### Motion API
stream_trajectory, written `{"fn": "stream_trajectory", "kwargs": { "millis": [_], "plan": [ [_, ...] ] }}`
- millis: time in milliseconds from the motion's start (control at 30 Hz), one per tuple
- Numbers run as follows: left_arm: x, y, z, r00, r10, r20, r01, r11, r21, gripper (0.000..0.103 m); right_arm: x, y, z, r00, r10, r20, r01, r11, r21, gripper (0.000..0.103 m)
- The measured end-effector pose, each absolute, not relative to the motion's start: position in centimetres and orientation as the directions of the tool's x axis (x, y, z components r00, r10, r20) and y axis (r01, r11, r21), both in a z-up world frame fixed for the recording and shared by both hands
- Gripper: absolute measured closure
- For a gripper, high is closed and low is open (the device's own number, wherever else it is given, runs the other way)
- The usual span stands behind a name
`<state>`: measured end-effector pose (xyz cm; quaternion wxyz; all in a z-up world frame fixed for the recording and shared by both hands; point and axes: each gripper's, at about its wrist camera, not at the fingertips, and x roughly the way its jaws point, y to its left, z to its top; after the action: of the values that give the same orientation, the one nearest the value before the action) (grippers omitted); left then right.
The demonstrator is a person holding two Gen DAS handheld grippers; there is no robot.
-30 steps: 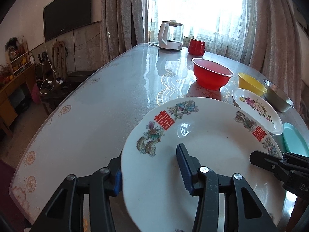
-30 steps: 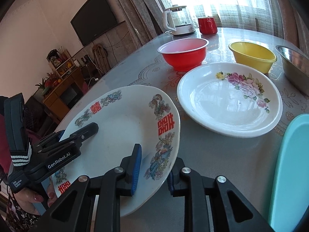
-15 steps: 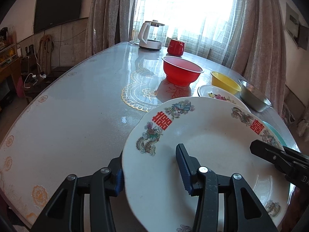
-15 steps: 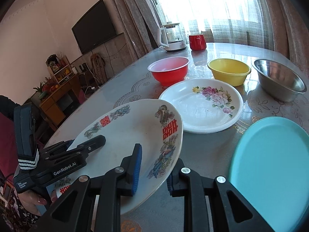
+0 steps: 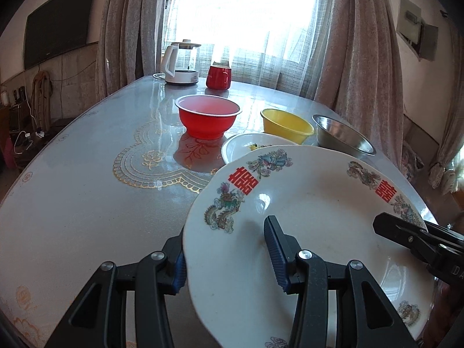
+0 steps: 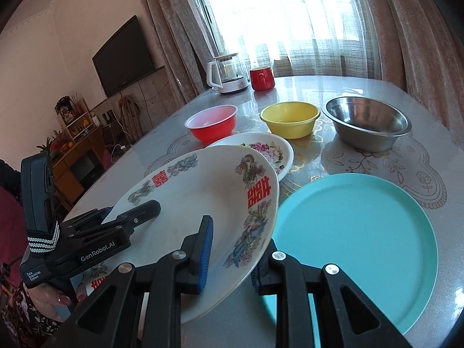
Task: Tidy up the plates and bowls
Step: 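Lift the red-character plate with both grippers and carry it over the teal plate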
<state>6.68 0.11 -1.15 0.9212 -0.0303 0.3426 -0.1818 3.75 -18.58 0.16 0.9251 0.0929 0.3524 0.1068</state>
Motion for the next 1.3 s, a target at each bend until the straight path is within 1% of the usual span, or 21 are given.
{"fn": "stream_trajectory", "kwargs": {
  "millis": [300,533,700,867,967,1033,1300],
  "plan": [
    [6.2,-5.0,0.2,0.681,-0.420,-0.600,0.405,0.899,-0.169,0.055,1.4,-23.0,1.5,0.768,0.203,-0.608,-0.056,0.966,0.251,0.081],
    [6.5,-9.4,0.1,0.640,-0.461,-0.615,0.467,0.869,-0.165,0.055,-0.2,-26.6,1.5,0.784,0.142,-0.605,0.021,0.967,0.254,0.081],
    [6.4,-12.3,-0.4,0.617,-0.466,-0.634,0.495,0.856,-0.148,0.055,-1.2,-29.1,0.8,0.781,0.116,-0.614,0.078,0.957,0.280,0.081],
    [6.6,-14.3,-0.9,0.593,-0.478,-0.647,0.506,0.847,-0.162,0.055,-1.7,-30.8,0.5,0.783,0.082,-0.617,0.111,0.957,0.268,0.081],
    [6.7,-15.5,-1.4,0.584,-0.473,-0.660,0.516,0.843,-0.148,0.055,-1.5,-31.8,-0.1,0.779,0.071,-0.623,0.135,0.952,0.277,0.081],
    [6.8,-16.0,-1.8,0.573,-0.470,-0.671,0.518,0.843,-0.148,0.055,-1.3,-32.4,-0.5,0.773,0.066,-0.631,0.154,0.946,0.287,0.081],
    [6.5,-16.6,-2.0,0.595,-0.440,-0.673,0.517,0.850,-0.099,0.055,-0.8,-33.4,-1.9,0.760,0.079,-0.646,0.175,0.931,0.319,0.080]
  ]
}}
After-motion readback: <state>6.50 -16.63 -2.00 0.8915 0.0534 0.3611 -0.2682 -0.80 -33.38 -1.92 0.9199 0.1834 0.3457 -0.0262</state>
